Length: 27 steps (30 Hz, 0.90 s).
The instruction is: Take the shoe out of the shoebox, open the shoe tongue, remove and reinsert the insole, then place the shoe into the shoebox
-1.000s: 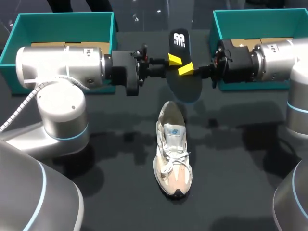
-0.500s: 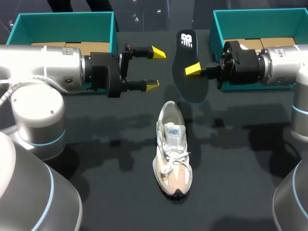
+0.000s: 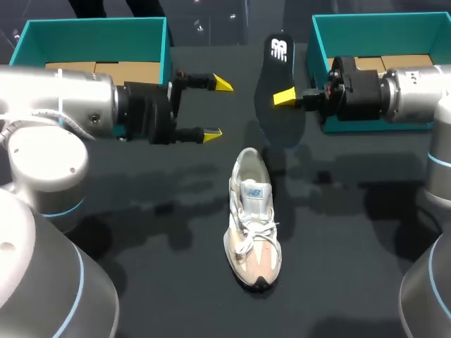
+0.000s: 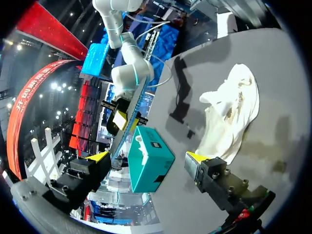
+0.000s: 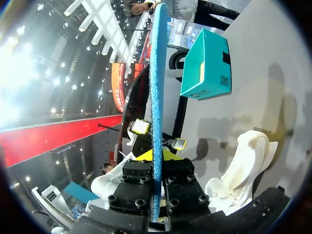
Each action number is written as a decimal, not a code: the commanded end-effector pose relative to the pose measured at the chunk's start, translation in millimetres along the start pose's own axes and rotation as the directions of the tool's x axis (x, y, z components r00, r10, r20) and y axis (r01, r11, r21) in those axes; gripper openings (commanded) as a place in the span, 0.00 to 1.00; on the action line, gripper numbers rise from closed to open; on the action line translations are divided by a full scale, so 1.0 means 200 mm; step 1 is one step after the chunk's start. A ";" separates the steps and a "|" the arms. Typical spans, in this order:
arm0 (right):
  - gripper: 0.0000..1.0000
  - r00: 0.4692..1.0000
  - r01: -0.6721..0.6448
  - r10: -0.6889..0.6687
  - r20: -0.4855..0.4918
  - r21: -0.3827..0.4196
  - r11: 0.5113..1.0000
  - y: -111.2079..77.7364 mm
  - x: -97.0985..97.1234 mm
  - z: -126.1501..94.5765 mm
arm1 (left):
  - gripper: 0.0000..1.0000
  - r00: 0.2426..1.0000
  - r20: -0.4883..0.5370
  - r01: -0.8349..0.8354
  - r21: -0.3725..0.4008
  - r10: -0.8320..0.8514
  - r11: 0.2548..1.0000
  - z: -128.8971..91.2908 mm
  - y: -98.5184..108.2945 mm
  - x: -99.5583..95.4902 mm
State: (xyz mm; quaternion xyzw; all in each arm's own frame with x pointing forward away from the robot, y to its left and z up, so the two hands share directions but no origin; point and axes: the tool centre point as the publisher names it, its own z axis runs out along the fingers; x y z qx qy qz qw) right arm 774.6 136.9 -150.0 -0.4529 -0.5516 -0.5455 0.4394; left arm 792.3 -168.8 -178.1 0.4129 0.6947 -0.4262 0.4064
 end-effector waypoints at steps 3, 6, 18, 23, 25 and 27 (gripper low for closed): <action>0.00 0.996 0.083 -0.083 -0.035 0.003 0.997 0.01 -0.04 -0.06 | 1.00 0.950 -0.201 0.223 -0.095 -0.238 0.970 -0.12 0.00 0.04; 0.00 0.995 0.095 -0.095 -0.005 0.003 0.995 0.03 -0.07 -0.08 | 1.00 0.938 -0.258 0.195 -0.160 -0.231 0.968 -0.16 -0.02 0.09; 0.00 0.995 0.095 -0.095 -0.005 0.003 0.995 0.03 -0.07 -0.08 | 1.00 0.938 -0.258 0.195 -0.160 -0.231 0.968 -0.16 -0.02 0.09; 0.00 0.994 0.106 -0.106 0.003 -0.002 0.994 0.03 -0.09 -0.07 | 1.00 0.922 -0.283 0.211 -0.207 -0.265 0.955 -0.14 -0.01 0.12; 0.00 0.993 0.120 -0.120 0.007 -0.008 0.993 0.03 -0.11 -0.06 | 1.00 0.895 -0.307 0.255 -0.245 -0.324 0.935 -0.14 0.00 0.14; 0.00 0.992 0.129 -0.129 0.015 -0.010 0.992 0.04 -0.13 -0.06 | 1.00 0.872 -0.316 0.291 -0.278 -0.373 0.915 -0.15 0.02 0.16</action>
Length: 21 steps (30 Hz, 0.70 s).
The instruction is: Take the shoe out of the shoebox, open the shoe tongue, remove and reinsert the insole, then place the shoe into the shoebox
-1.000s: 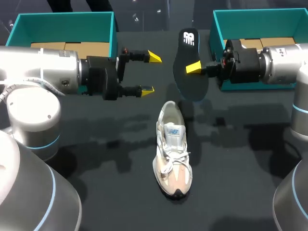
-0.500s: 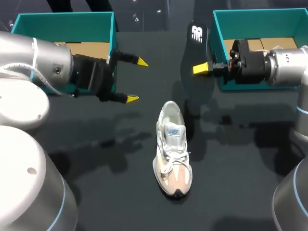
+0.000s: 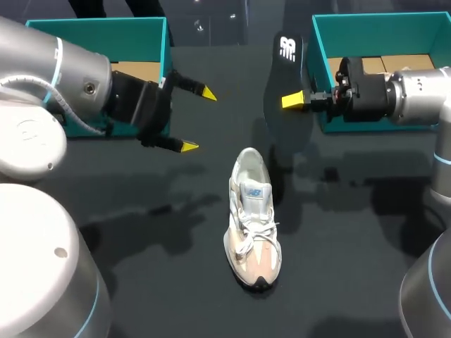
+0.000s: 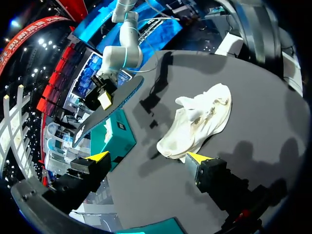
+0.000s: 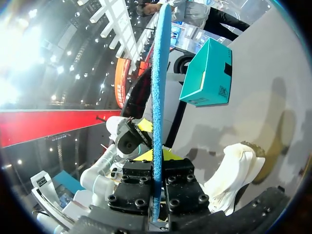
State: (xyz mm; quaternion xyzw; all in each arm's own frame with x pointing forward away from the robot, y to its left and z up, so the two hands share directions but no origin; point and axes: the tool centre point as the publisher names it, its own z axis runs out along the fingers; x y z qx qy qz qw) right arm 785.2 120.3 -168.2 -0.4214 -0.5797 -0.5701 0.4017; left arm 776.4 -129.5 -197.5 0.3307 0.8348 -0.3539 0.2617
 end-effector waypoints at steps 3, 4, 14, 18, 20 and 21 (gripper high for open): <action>0.00 0.999 0.037 -0.037 0.004 -0.015 0.999 0.01 -0.05 0.03 | 1.00 0.986 -0.096 0.125 -0.112 -0.136 0.986 0.03 0.04 0.03; 0.00 0.999 0.047 -0.047 0.005 -0.020 0.999 0.02 -0.06 0.02 | 1.00 0.980 -0.113 0.148 -0.128 -0.162 0.981 0.03 0.05 0.04; 0.00 0.995 0.098 -0.097 0.017 -0.030 0.995 0.02 -0.11 -0.02 | 1.00 0.936 -0.192 0.260 -0.184 -0.294 0.948 0.06 0.09 0.16; 0.00 0.995 0.098 -0.097 0.017 -0.030 0.995 0.02 -0.11 -0.02 | 1.00 0.936 -0.192 0.260 -0.184 -0.294 0.948 0.06 0.09 0.16; 0.00 0.995 0.098 -0.097 0.017 -0.030 0.995 0.02 -0.11 -0.02 | 1.00 0.936 -0.192 0.260 -0.184 -0.294 0.948 0.06 0.09 0.16; 0.00 0.995 0.098 -0.097 0.017 -0.030 0.995 0.02 -0.11 -0.02 | 1.00 0.936 -0.192 0.260 -0.184 -0.294 0.948 0.06 0.09 0.16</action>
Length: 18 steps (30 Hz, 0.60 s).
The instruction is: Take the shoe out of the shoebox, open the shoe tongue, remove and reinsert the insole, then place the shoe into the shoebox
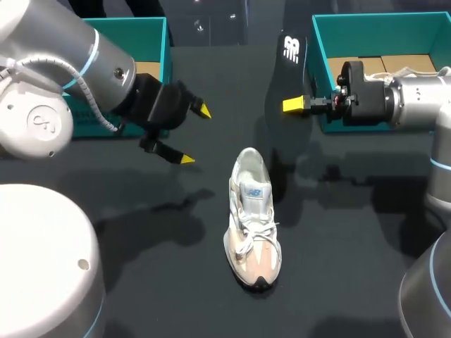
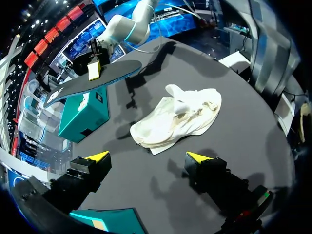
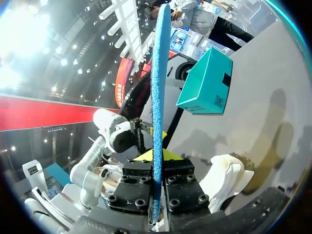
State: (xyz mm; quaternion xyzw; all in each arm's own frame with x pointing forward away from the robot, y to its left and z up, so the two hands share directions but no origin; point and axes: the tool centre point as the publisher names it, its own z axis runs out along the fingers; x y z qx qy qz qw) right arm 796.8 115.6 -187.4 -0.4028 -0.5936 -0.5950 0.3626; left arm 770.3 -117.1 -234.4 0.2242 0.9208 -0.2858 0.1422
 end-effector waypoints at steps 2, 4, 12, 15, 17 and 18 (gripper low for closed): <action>0.00 1.000 0.000 0.000 0.001 0.000 1.000 0.00 0.00 0.00 | 1.00 1.000 -0.004 0.000 -0.006 0.000 1.000 0.00 0.00 0.00; 0.00 1.000 0.000 0.000 0.001 0.000 1.000 0.00 0.00 0.00 | 1.00 0.999 -0.036 0.032 0.027 -0.031 0.999 0.02 0.00 0.00; 0.00 0.995 0.093 -0.096 -0.041 -0.069 0.993 0.05 -0.14 0.04 | 1.00 0.956 -0.157 0.245 -0.045 -0.249 0.969 0.17 0.07 0.08; 0.00 0.993 0.114 -0.117 -0.029 -0.082 0.990 0.06 -0.19 0.07 | 1.00 0.928 -0.175 0.324 -0.061 -0.330 0.944 0.20 0.08 0.11; 0.00 0.992 0.126 -0.128 -0.015 -0.088 0.988 0.06 -0.22 0.07 | 1.00 0.913 -0.173 0.357 -0.101 -0.369 0.929 0.21 0.08 0.15; 0.00 0.988 0.153 -0.151 0.026 -0.100 0.983 0.05 -0.22 0.07 | 1.00 0.916 -0.145 0.351 -0.163 -0.374 0.922 0.22 0.08 0.16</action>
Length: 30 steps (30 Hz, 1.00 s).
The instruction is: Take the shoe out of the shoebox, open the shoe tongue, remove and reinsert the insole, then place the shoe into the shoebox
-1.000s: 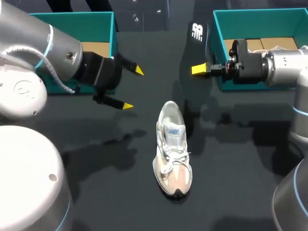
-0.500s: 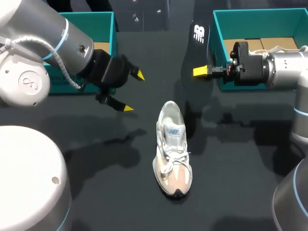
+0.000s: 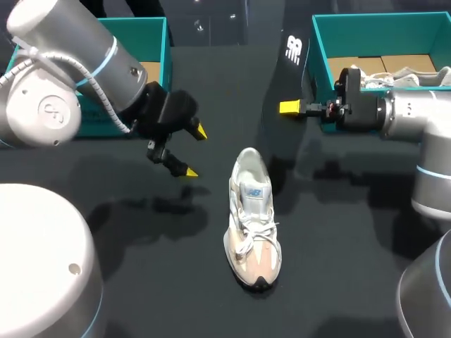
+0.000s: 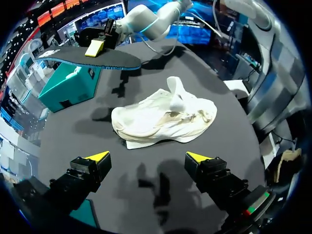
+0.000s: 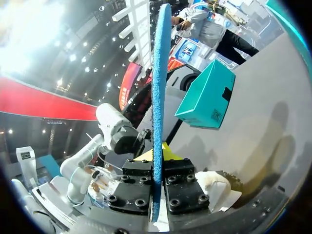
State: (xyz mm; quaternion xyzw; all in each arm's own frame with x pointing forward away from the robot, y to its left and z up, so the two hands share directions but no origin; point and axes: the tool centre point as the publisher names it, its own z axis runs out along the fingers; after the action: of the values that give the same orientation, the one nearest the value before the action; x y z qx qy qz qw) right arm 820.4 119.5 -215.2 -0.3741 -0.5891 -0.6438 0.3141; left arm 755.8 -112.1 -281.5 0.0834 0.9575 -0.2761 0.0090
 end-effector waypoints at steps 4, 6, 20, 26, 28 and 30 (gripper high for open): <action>0.00 0.999 0.031 -0.030 0.038 -0.017 0.999 0.00 -0.05 0.04 | 1.00 0.999 0.026 0.035 -0.109 -0.032 0.993 0.05 -0.01 -0.01; 0.00 0.999 0.031 -0.030 0.038 -0.017 0.999 0.00 -0.05 0.04 | 1.00 0.999 0.026 0.035 -0.109 -0.032 0.993 0.05 -0.01 -0.01; 0.00 0.996 0.084 -0.084 0.004 0.012 0.996 -0.06 -0.13 0.13 | 1.00 0.999 -0.016 0.038 -0.100 -0.039 0.994 0.15 -0.02 -0.01; 0.00 0.993 0.120 -0.119 -0.023 0.005 0.993 -0.08 -0.13 0.16 | 1.00 0.998 -0.031 0.054 -0.120 -0.058 0.991 0.22 -0.01 -0.01; 0.00 0.991 0.130 -0.129 -0.025 0.003 0.992 -0.09 -0.13 0.17 | 1.00 0.997 -0.039 0.056 -0.123 -0.061 0.991 0.24 -0.01 -0.01; 0.00 0.989 0.142 -0.142 -0.030 -0.002 0.990 -0.10 -0.13 0.17 | 1.00 0.997 -0.043 0.055 -0.127 -0.061 0.990 0.27 0.00 -0.01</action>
State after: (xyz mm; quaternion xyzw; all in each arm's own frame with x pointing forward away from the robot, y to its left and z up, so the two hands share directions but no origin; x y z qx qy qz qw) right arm 822.0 151.5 -243.7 -0.3221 -0.6120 -0.6669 0.2774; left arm 751.0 -132.2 -318.3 0.0607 0.9744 -0.2159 -0.0136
